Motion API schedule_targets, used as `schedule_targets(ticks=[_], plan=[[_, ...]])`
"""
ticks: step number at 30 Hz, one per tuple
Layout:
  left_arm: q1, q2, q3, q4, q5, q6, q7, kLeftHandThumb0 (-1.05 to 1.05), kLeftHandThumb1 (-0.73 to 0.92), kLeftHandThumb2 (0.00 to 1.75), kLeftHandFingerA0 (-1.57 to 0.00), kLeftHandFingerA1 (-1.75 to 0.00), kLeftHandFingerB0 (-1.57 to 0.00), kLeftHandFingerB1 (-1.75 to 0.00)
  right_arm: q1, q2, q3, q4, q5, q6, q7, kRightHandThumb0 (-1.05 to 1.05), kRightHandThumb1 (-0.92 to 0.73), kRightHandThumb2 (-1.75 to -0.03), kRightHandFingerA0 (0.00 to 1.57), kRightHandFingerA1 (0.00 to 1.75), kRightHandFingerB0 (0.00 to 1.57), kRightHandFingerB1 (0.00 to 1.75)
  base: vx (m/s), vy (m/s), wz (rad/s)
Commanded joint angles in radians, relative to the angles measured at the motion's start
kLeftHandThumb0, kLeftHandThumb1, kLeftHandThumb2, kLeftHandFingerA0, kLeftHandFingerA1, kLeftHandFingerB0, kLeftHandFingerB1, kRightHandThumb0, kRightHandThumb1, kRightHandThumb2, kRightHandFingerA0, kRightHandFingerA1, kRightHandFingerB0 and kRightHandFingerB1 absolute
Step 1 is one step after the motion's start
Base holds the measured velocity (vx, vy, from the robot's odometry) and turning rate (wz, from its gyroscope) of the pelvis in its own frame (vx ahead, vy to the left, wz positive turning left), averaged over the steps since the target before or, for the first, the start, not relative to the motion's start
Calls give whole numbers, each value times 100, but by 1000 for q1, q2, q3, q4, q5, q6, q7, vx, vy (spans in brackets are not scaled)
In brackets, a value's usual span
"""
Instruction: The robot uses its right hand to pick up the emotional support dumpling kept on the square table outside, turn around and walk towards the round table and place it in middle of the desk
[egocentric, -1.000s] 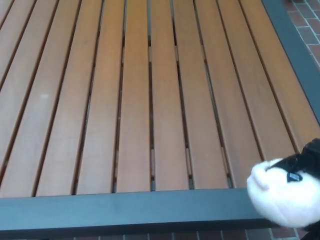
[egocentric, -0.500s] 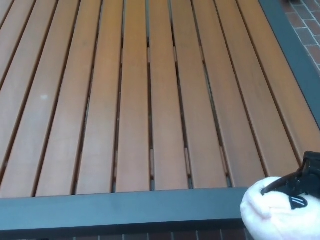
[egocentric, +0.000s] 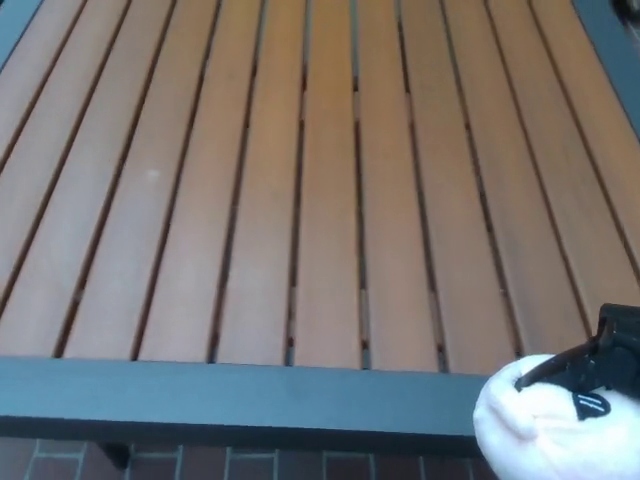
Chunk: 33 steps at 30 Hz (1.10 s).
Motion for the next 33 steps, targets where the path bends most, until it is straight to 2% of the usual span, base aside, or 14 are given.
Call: schedule_targets(ticks=[1, 2, 3, 4, 7, 8, 9, 10, 15, 16, 26, 27, 33], plan=[[11, 20, 5, -4, -4, -65, 1, -13, 53, 86, -95, -110, -87, -78, -1, 20, -13, -10, 2, 7, 53, -12, -56, -99, 100, 138, 96, 106, 102, 426, 54], [11, 21, 10, -2, -8, -65, -5, -12, 52, 87, -96, -109, -89, -79, 0, 24, -10, -12, 8, 10, 63, -13, -54, -101, 105, 128, 97, 108, 96, 397, 56], [10, 22, 11, -1, -9, -64, -7, -12, 52, 87, -96, -109, -89, -79, 0, 27, -9, -12, 11, 11, 66, -13, -54, -101, 105, 128, 97, 108, 92, 383, 53], [10, 22, 10, -2, -8, -63, -5, -13, 49, 87, -98, -110, -89, -79, 0, 31, -10, -11, 6, 9, 68, -13, -53, -103, 108, 120, 97, 111, 87, 356, 51], [10, 21, 9, -2, -6, -62, -2, -13, 49, 87, -98, -110, -89, -79, -1, 42, -15, -9, -1, 4, 75, -13, -53, -103, 108, 120, 97, 111, 21, 180, 54], [13, 20, 3, -3, 0, -63, 7, -11, 49, 88, -99, -112, -91, -80, 3, 36, -12, -16, -3, 15, 90, -12, -56, -102, 100, 132, 94, 111, 18, 136, 69], [13, 20, 1, -4, 2, -63, 9, -11, 49, 88, -99, -112, -91, -80, 4, 36, -12, -18, -3, 18, 95, -12, -56, -102, 100, 132, 94, 111, 14, 107, 70], [13, 20, 2, -4, 1, -62, 10, -9, 45, 91, -97, -114, -91, -81, 3, 35, -10, -20, -3, 18, 100, -16, -53, -104, 105, 122, 97, 106, 7, 69, 70], [17, 20, 10, -5, -10, -67, -1, -9, 48, 90, -97, -117, -90, -81, 1, 45, -2, -25, 9, 26, 119, -15, -52, -106, 106, 123, 98, 106, 17, -48, 84], [18, 22, 7, -4, -5, -66, 3, -13, 51, 84, -97, -113, -88, -77, 1, 49, -2, -28, 0, 30, 121, -13, -54, -103, 98, 136, 94, 110, 2, -184, 102], [22, 27, -3, -4, 4, -65, 9, -10, 49, 88, -95, -113, -88, -77, 6, 69, -1, -44, -15, 48, 149, -14, -56, -102, 97, 140, 94, 105, -24, -198, 74], [21, 26, 1, -4, 0, -60, 7, -9, 46, 85, -95, -113, -86, -77, -2, 74, 3, -47, -26, 52, 151, -15, -55, -102, 97, 142, 93, 110, -34, -36, 93], [17, 26, 2, -2, -1, -57, 7, -9, 46, 86, -97, -111, -89, -80, -12, 85, 5, -47, -40, 56, 161, -13, -53, -106, 96, 143, 92, 115, -1, 61, 115]])
